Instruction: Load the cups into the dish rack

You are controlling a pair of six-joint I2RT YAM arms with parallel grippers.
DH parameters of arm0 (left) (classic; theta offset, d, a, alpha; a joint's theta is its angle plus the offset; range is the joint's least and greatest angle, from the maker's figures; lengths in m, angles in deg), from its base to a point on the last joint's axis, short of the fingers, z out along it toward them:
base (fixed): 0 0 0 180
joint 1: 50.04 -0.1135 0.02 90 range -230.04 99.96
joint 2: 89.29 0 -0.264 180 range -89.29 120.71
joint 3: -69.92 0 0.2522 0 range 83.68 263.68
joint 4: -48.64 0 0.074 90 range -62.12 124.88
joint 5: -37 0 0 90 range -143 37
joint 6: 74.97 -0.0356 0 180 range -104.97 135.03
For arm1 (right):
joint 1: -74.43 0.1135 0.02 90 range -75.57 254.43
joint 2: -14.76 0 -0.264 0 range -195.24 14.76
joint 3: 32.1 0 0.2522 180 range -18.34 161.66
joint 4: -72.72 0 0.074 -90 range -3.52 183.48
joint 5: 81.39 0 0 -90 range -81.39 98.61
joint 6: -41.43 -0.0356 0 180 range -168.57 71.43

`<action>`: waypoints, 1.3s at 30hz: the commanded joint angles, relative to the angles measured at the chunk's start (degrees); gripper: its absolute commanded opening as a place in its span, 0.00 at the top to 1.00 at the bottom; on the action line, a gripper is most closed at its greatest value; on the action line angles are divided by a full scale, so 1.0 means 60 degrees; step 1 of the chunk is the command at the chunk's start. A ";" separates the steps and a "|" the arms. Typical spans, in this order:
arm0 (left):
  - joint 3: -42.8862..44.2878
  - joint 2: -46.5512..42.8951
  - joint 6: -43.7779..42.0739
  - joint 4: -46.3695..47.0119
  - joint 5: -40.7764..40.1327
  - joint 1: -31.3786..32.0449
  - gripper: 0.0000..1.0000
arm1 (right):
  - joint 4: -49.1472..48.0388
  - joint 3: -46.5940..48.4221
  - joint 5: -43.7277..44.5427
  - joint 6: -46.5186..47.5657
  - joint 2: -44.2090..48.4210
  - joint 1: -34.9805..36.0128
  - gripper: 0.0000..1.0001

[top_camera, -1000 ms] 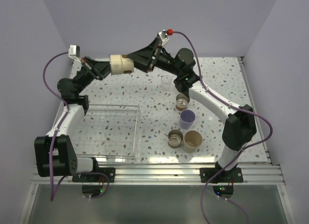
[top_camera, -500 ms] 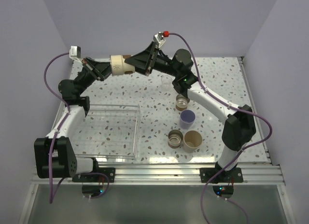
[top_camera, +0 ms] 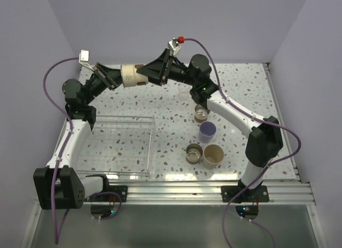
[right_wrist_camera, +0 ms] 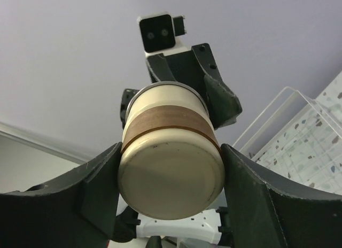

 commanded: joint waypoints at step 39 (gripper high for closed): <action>0.4420 -0.0651 -0.7844 -1.2118 -0.8223 0.0022 0.00 | 1.4281 0.7252 0.5420 0.9972 -0.2008 0.2710 1.00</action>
